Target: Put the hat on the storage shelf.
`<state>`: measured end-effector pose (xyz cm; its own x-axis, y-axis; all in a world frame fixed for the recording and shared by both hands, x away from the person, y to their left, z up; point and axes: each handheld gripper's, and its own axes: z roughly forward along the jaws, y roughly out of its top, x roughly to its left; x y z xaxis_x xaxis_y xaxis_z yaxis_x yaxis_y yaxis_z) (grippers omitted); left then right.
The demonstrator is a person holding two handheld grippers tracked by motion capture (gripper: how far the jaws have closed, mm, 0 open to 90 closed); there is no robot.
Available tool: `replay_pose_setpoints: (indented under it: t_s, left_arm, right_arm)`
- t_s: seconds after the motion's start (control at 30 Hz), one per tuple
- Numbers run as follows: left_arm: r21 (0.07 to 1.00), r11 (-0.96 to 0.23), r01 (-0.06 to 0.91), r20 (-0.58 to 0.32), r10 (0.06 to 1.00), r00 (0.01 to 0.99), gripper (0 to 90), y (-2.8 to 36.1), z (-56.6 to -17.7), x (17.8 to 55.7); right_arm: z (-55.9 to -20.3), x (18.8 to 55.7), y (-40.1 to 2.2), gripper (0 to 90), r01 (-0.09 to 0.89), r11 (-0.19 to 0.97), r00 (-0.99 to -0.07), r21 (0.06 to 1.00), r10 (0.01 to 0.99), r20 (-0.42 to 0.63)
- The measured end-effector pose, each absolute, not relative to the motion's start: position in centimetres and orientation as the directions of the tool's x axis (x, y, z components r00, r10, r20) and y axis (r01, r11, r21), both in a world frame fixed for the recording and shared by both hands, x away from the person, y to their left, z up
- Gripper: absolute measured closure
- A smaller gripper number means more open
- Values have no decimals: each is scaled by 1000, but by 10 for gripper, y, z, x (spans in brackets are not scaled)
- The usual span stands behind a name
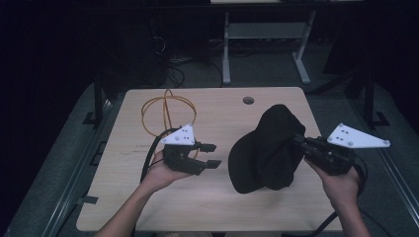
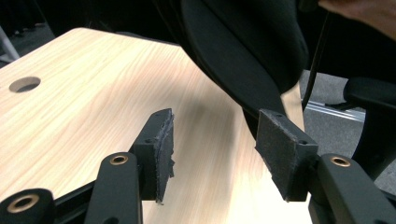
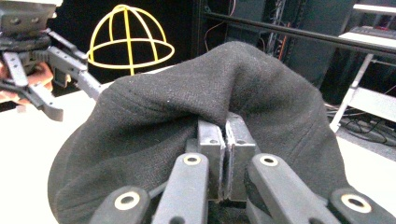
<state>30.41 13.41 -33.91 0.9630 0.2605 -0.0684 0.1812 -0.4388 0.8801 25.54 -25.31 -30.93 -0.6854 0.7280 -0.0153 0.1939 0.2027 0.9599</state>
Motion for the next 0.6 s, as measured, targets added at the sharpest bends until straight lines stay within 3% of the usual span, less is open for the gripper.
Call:
replay_pose_setpoints:
  t_s: [0.6]
  left_arm:
    - [856, -488, 168, -11, 309, 951, 416, 162, -370, 285]
  right_arm:
    - [-262, 292, -230, 878, 208, 220, -725, 953, 689, -1]
